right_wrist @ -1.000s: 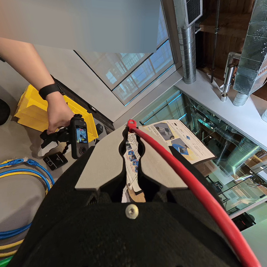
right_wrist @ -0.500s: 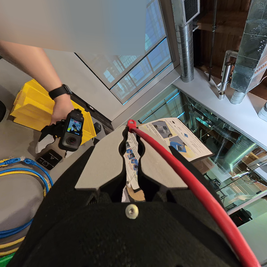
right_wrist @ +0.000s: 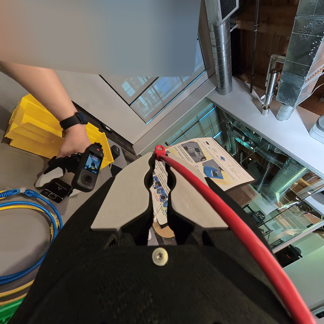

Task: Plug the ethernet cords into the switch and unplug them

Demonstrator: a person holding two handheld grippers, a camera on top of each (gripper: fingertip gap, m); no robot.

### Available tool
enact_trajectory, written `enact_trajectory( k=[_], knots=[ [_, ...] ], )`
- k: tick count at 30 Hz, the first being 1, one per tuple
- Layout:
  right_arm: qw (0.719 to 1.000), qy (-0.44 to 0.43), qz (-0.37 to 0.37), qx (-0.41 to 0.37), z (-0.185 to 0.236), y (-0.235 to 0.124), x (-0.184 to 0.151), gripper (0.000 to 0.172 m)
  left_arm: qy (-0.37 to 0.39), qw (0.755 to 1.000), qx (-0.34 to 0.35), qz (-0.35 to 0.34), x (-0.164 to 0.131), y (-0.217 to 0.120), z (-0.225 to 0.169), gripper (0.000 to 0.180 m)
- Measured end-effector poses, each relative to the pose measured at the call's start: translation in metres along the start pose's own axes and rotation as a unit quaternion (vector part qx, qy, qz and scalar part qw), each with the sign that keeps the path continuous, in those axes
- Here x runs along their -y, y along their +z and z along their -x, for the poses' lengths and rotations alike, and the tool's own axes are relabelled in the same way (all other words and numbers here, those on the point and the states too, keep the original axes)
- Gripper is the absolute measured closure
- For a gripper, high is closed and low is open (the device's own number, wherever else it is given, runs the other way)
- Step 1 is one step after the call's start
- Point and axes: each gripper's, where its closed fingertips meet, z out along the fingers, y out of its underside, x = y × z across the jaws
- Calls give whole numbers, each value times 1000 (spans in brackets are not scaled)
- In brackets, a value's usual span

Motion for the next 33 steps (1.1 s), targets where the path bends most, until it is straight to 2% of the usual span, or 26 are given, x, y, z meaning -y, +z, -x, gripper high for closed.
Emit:
enact_trajectory(
  k=[1, 6, 8, 11, 17, 22, 27, 30, 33],
  knots=[
    [1000, 0, 1, 1, 0, 1, 0, 161, 0, 1000, -3, -1, 1, 0, 0, 103],
    [1000, -1, 8, 7, 3, 4, -2, 160, -4, 1000, -4, 0, 1, 0, -2, 104],
    [1000, -1, 9, 9, 4, 4, -3, 161, 4, 1000, -2, 6, 1, -1, -2, 116],
    [1000, 0, 8, 10, 4, 4, -2, 160, 13, 1000, 6, 13, 2, -2, -3, 116],
    [1000, 4, 2, 6, 2, 0, -1, 161, -26, 1000, -2, -12, 2, -1, -3, 115],
    [1000, 3, 4, 7, 3, 1, -1, 160, -43, 999, -2, -3, 4, -1, -3, 116],
    [1000, 5, 1, 13, 5, 4, 0, 160, -65, 998, 24, -12, 8, -6, 0, 117],
    [1000, 11, 3, 17, 6, 7, -2, 160, -113, 992, -10, -59, 18, -27, -4, 118],
    [1000, 14, 2, 26, 10, 11, -2, 161, -111, 984, 29, -137, 29, -64, 5, 118]
  ],
)
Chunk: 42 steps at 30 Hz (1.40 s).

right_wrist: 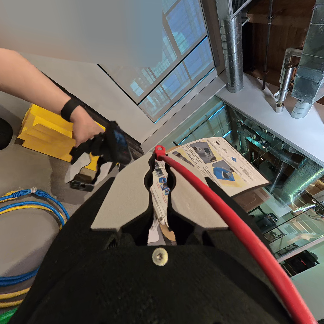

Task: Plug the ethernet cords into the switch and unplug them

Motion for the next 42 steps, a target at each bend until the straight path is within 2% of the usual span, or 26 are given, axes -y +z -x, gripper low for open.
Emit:
enact_trajectory(
  k=[6, 11, 17, 25, 42],
  knots=[
    [998, 32, 9, 56, 23, 30, -1, 161, 38, 985, 70, -154, 35, -76, -6, 117],
    [991, 52, 8, 121, 65, 76, 6, 161, 78, 963, 111, -235, 43, -110, -27, 118],
    [984, 34, 62, 163, 105, 109, -6, 161, 83, 956, 132, -249, 30, -126, -34, 118],
    [983, 41, 66, 165, 114, 116, -8, 161, 89, 944, 138, -287, 35, -140, -38, 118],
    [983, 53, 68, 163, 114, 117, -14, 161, 97, 941, 141, -292, 42, -143, -44, 118]
  ],
)
